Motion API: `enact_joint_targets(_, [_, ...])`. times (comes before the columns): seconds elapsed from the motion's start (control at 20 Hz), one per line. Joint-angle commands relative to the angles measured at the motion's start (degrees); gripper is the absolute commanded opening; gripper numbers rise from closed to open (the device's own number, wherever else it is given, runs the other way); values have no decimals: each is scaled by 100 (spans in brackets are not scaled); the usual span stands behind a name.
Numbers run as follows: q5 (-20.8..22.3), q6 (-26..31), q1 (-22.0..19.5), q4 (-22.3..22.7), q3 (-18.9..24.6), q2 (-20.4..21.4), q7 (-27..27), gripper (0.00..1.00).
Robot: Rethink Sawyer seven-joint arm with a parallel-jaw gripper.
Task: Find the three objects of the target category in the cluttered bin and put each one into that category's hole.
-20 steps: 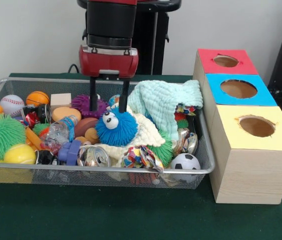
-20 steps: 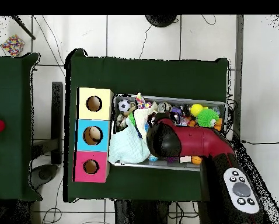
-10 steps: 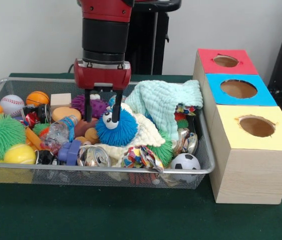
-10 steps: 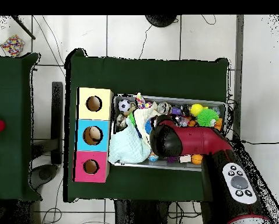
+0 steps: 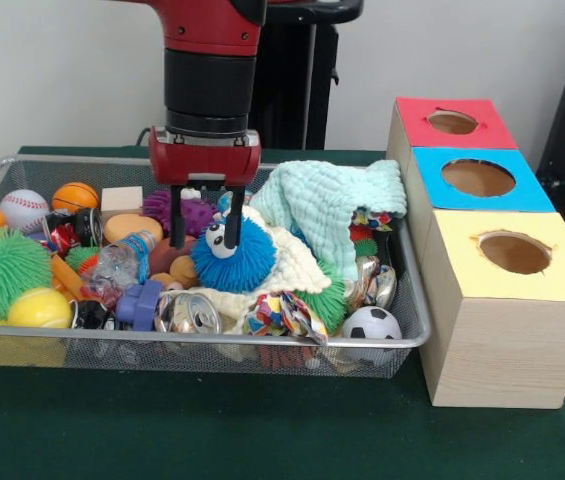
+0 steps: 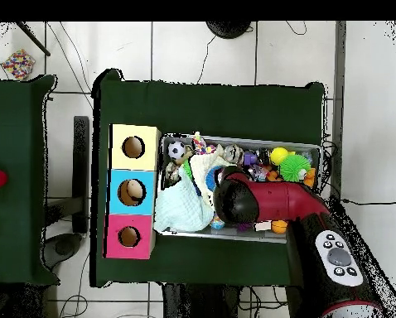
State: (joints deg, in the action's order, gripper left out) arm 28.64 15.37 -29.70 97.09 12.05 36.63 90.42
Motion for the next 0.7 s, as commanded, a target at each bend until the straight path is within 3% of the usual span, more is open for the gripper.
enact_joint_targets(0.05, [-126, 349, -85, 281, 373, -139, 329, 100])
enact_joint_targets(0.5, [-454, 850, -139, 357, 481, -84, 220, 100])
enact_joint_targets(0.7, [-489, 823, -186, 273, 513, -293, 181, 100])
